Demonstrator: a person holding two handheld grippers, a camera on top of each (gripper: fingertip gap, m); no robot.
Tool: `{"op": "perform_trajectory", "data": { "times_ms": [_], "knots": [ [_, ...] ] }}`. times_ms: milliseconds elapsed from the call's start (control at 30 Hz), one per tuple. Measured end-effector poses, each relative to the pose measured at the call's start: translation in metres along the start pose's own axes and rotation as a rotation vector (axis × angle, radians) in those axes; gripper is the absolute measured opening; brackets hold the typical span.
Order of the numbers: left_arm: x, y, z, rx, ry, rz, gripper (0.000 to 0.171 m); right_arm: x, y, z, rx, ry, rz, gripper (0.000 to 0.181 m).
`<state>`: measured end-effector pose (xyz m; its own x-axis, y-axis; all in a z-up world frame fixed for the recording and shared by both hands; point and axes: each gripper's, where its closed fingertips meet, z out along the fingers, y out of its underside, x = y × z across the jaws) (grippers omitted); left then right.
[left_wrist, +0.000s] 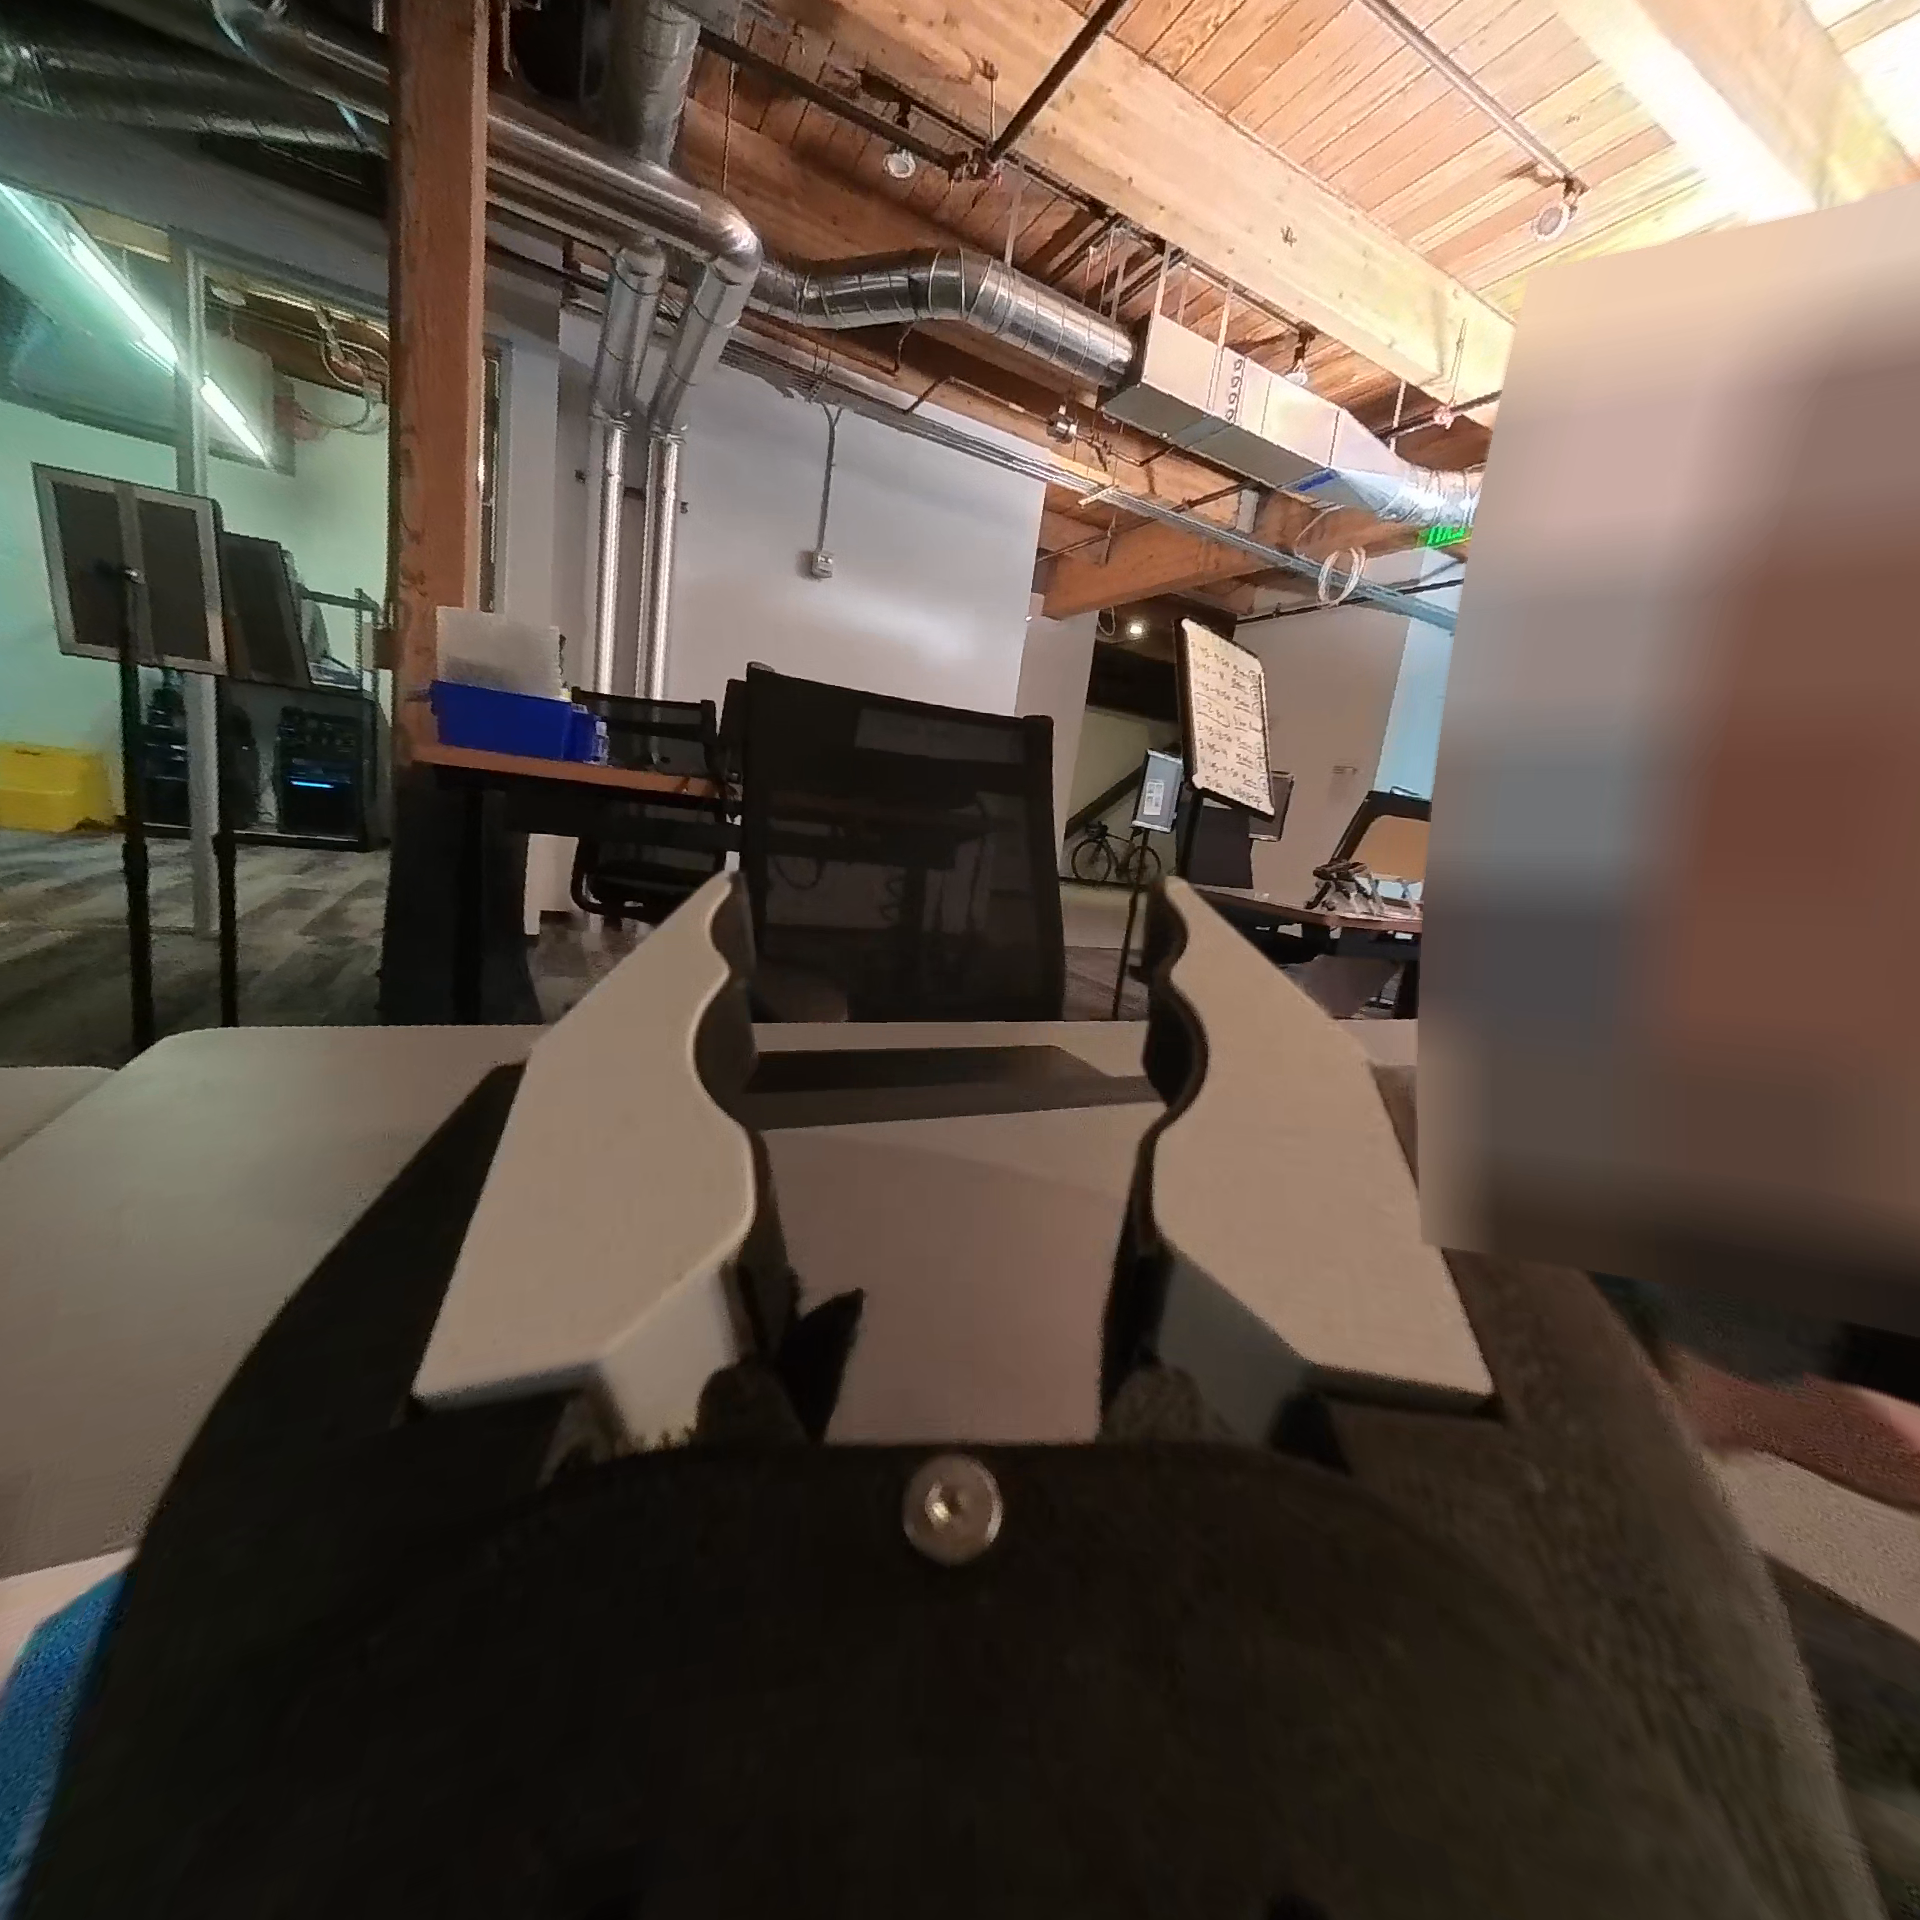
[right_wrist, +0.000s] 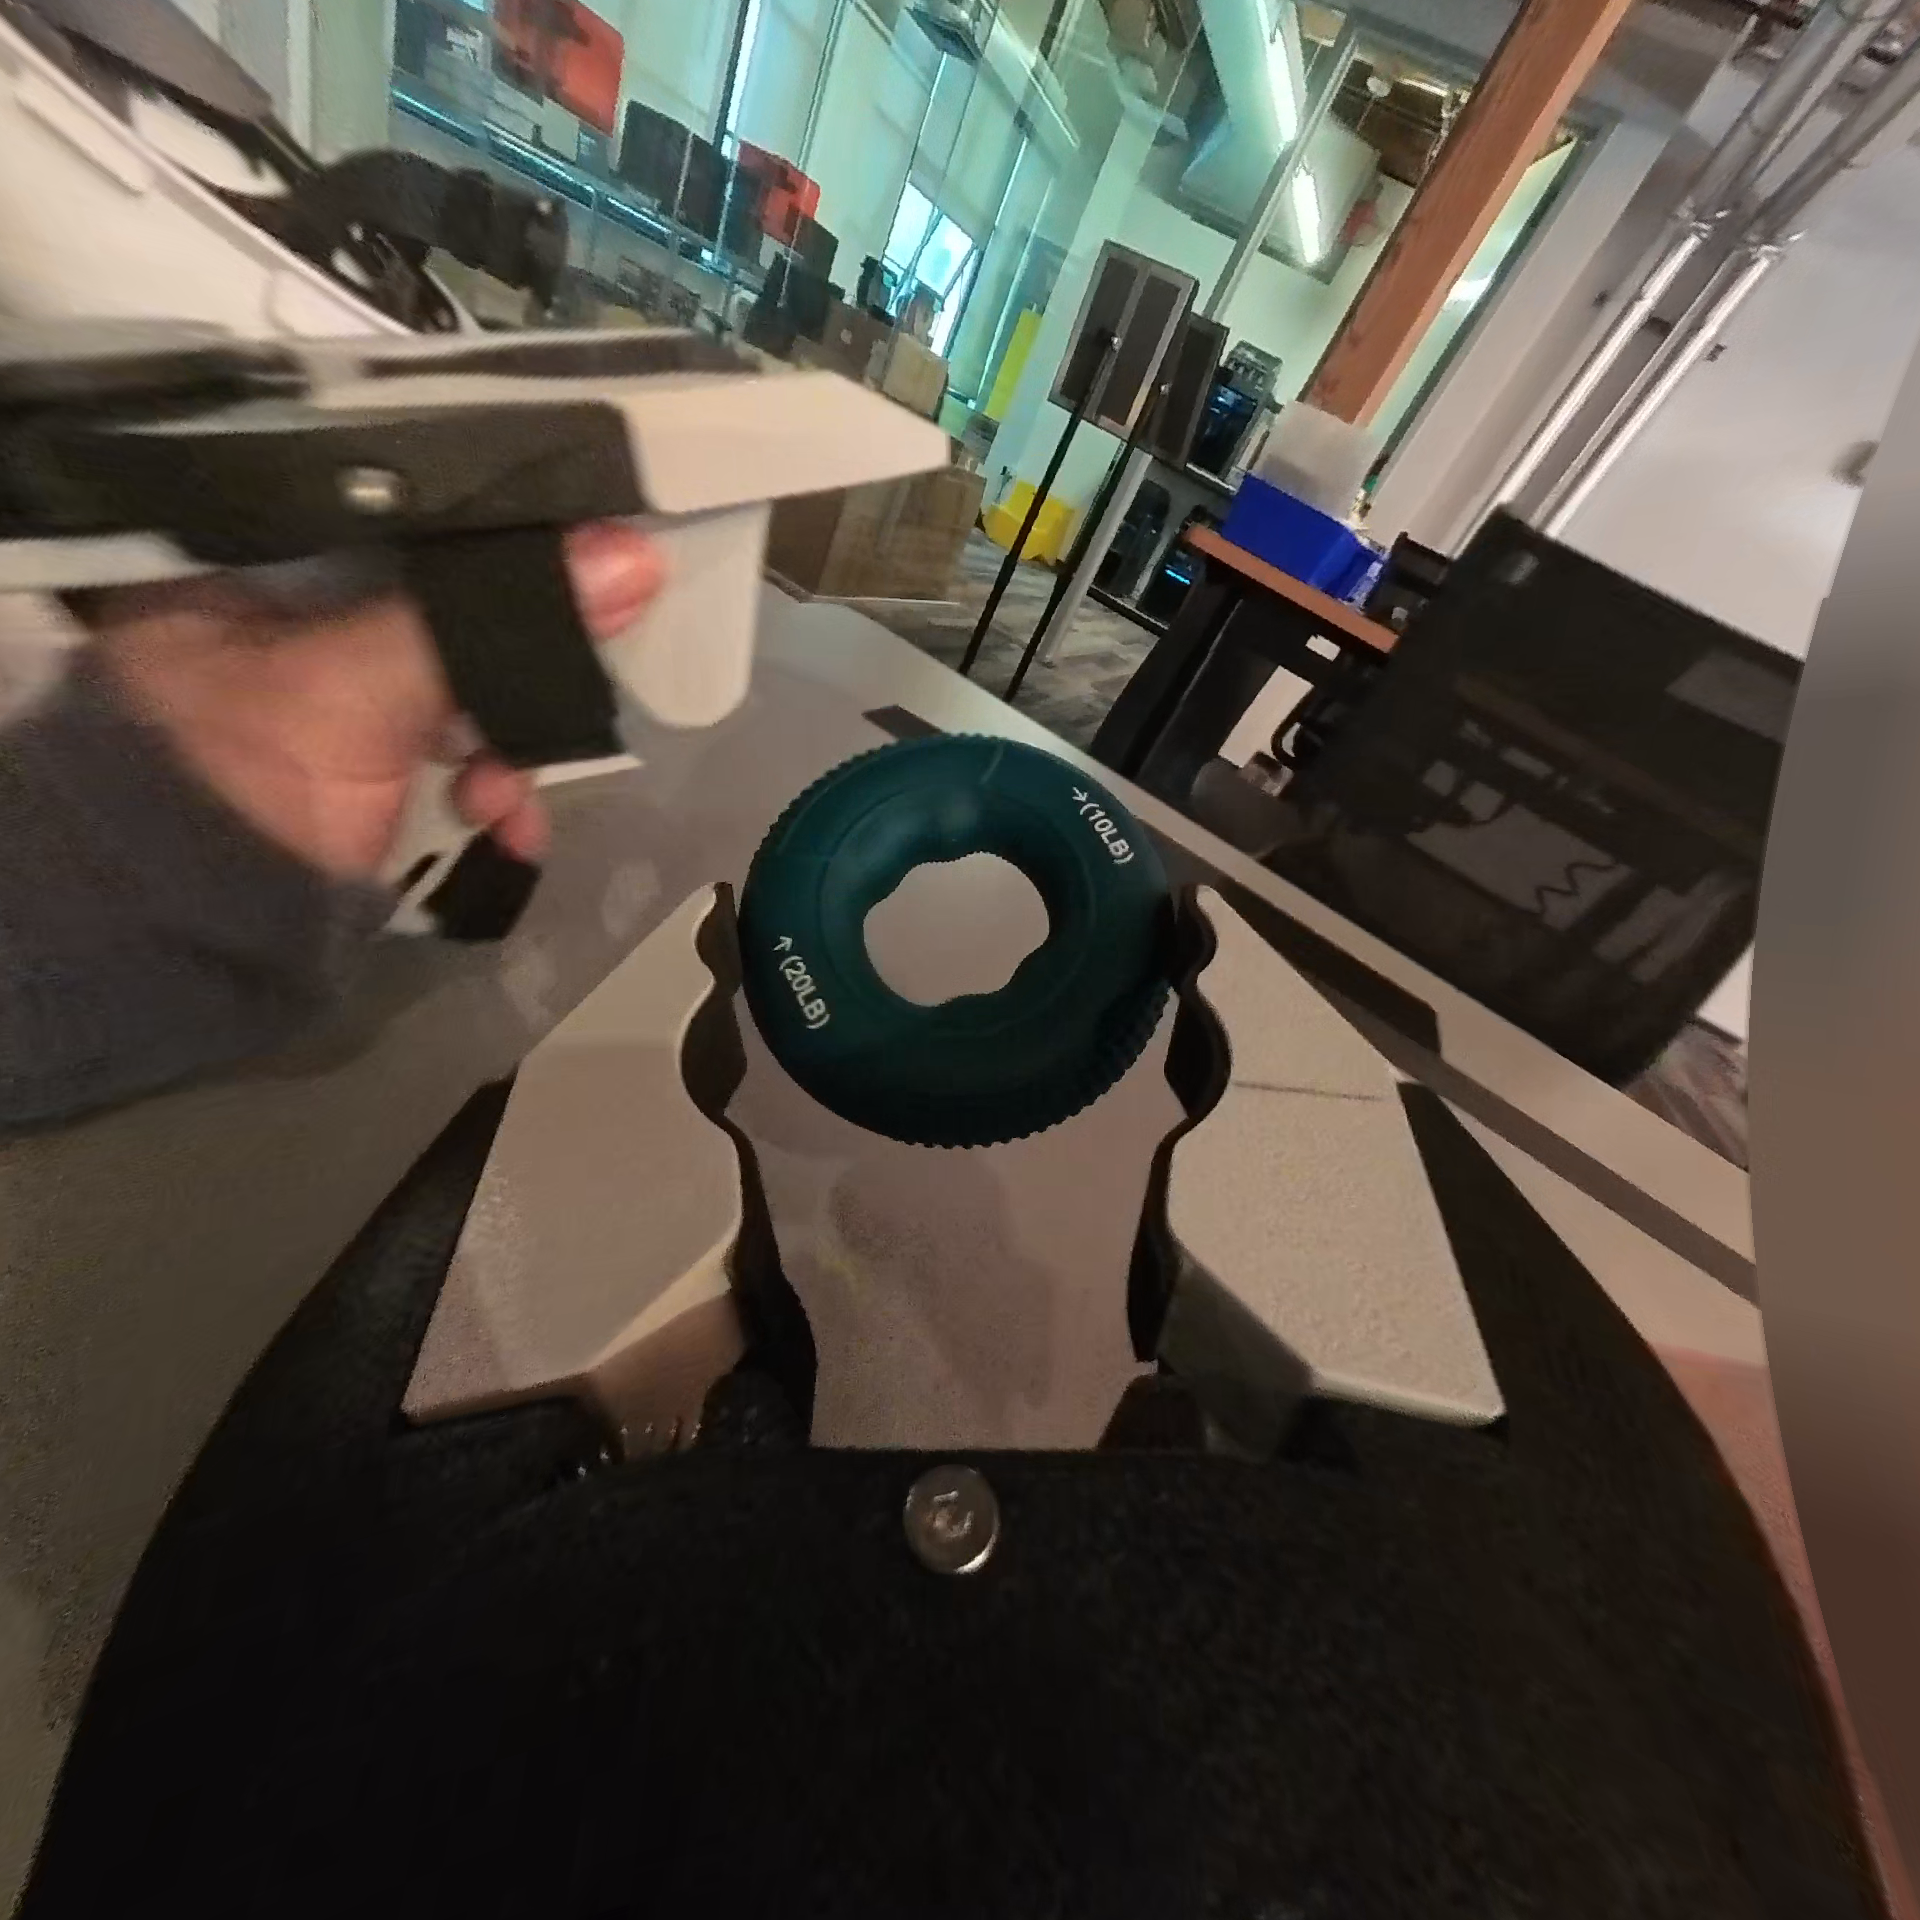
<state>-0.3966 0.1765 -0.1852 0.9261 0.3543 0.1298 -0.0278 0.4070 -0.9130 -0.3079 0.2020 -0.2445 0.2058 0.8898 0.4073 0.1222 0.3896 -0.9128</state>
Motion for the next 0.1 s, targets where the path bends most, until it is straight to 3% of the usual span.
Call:
{"op": "perform_trajectory", "data": {
  "times_ms": [100],
  "knots": [
    [0.015,0.003,0.001,-0.010,0.041,-0.016,0.074,-0.010,-0.013,-0.059,0.066,-0.033,-0.029,0.082]
  ]
}}
